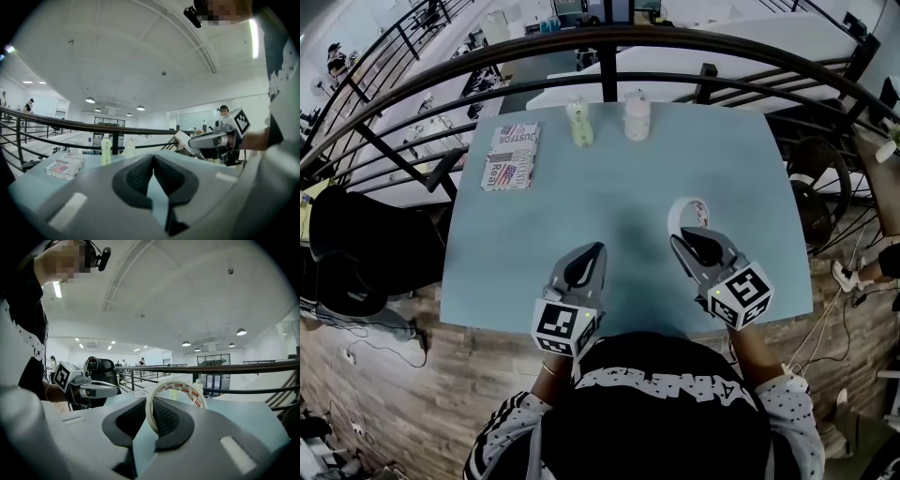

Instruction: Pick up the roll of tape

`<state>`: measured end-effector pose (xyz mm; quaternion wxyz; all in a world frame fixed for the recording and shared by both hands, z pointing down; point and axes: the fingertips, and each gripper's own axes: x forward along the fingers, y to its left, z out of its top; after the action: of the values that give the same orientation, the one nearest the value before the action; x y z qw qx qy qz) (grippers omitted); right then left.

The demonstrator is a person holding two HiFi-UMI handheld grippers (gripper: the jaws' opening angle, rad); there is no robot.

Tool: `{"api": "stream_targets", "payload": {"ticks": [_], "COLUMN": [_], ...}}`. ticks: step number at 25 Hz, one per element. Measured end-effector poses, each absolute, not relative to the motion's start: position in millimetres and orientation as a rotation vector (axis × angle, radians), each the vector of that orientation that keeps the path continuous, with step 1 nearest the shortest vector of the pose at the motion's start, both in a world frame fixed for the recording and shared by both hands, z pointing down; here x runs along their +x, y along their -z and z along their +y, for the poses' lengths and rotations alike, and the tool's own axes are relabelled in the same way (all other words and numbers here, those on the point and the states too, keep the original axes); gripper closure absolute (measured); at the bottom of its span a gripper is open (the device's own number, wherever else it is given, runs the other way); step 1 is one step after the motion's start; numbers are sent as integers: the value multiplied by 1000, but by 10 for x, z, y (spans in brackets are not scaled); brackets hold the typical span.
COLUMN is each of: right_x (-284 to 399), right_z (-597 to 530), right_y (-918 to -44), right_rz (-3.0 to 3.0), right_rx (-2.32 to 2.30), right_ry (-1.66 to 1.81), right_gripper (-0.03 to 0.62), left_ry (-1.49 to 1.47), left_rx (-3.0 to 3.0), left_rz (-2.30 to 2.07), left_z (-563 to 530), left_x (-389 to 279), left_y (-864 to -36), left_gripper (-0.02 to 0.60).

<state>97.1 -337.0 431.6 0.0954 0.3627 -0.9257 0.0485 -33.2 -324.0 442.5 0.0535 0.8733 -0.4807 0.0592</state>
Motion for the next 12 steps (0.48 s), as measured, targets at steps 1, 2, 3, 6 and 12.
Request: {"api": "stream_targets", "payload": {"ticks": [1,2,3,6,12], "right_x": [978,986,996,1041,1121], "right_z": [-3367,-3364,-3360,-3341,-3356], "right_y": [-4322,-4330,-4336,-4342,-4337], "right_rz": [-2744,-2743,-2741,-2737,-2726], "right_rx": [1078,1081,1086,1100,1123], "right_ry": [-146,-148,-150,-155,-165], "right_gripper": [543,543,543,543,543], "left_ry": [-190,-203,-212,-202,-220], "left_rx": [2649,2643,2640,2657,2656], "left_rz": [-1452,-1442,-1434,-1426,-1392], "left_z": [-3235,-3229,-3225,-3229,-3253], "left_x": [-322,-311,-300,-255,-180], "left_y": [-4443,-4466,-4484,-4480,-4505], "left_gripper": [581,581,581,581,581]}}
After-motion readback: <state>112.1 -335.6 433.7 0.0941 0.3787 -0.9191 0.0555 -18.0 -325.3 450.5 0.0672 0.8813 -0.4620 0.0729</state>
